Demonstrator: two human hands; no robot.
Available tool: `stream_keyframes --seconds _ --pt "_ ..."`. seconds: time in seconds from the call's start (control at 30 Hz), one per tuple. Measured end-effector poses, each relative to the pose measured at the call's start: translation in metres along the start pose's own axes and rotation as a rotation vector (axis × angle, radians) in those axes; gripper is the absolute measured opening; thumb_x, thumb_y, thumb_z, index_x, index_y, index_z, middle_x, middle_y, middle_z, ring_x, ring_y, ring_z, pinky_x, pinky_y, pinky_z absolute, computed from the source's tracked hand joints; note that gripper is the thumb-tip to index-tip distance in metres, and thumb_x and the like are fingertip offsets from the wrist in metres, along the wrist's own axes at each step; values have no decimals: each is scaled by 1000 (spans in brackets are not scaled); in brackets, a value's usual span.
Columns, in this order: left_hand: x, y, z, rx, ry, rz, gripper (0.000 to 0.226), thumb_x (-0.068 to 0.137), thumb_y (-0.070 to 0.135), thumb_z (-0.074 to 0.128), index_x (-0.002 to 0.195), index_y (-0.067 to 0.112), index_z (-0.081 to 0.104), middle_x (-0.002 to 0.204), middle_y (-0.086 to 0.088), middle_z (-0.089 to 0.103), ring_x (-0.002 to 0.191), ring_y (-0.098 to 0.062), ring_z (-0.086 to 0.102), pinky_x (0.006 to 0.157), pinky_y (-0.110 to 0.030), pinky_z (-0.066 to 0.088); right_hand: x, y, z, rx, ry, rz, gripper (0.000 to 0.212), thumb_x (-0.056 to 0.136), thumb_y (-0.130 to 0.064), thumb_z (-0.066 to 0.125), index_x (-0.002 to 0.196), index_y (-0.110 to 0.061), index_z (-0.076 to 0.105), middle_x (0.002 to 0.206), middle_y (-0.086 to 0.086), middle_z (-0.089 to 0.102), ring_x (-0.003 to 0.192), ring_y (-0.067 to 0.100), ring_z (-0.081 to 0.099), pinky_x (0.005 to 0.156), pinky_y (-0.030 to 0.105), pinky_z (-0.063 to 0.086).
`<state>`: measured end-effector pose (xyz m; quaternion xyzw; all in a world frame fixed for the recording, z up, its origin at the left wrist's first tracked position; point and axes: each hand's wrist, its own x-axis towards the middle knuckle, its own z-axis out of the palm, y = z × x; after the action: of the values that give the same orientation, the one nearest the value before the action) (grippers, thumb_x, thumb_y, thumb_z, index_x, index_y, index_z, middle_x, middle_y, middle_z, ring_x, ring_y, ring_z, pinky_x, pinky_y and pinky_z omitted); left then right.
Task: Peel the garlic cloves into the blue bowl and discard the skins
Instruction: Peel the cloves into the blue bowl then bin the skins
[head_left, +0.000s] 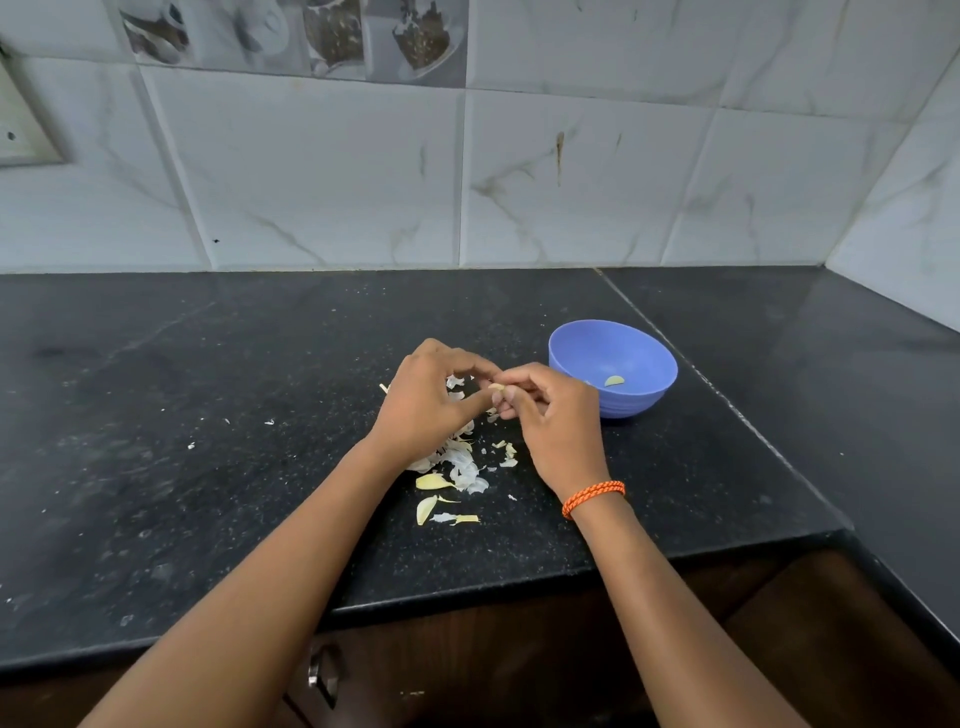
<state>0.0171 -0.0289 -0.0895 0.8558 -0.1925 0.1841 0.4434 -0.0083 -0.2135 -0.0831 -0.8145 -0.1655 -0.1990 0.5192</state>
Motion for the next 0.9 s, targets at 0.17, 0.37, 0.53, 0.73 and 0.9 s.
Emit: stream_keyframes --seconds 0.17,0.37,0.53,0.73,0.9 --pt "-1 2 -1 6 47 -21 8 90 42 86 97 41 84 87 19 77 103 -10 60 83 -40 54 0 1 -1 90 67 32 10 99 -1 71 107 -6 75 89 0 81 81 11 79 77 32 66" --pt "-2 1 0 134 110 -8 21 89 63 75 86 43 83 86 12 74 89 -3 63 74 -39 55 -1 4 -1 20 99 1 12 102 -10 71 111 -10 79 95 -4 81 82 6 78 78 31 66" --pt "-4 10 0 217 136 26 9 94 46 79 97 39 84 87 21 76 86 -3 64 74 -36 55 0 4 -1 6 79 -10 9 101 -9 71 106 -9 77 89 -4 80 79 6 77 75 25 64" --pt "-5 13 0 92 101 28 7 96 36 81 97 32 87 85 22 79 81 -1 73 69 -27 56 1 5 0 -22 37 -28 9 101 -17 74 107 -12 78 89 -6 78 82 4 76 75 23 63" --pt "-6 14 0 20 73 13 10 97 34 81 100 26 87 87 17 81 81 -2 77 74 -37 64 1 4 0 -56 38 -32 6 102 -15 72 102 -16 77 86 -15 75 82 2 74 73 16 60"
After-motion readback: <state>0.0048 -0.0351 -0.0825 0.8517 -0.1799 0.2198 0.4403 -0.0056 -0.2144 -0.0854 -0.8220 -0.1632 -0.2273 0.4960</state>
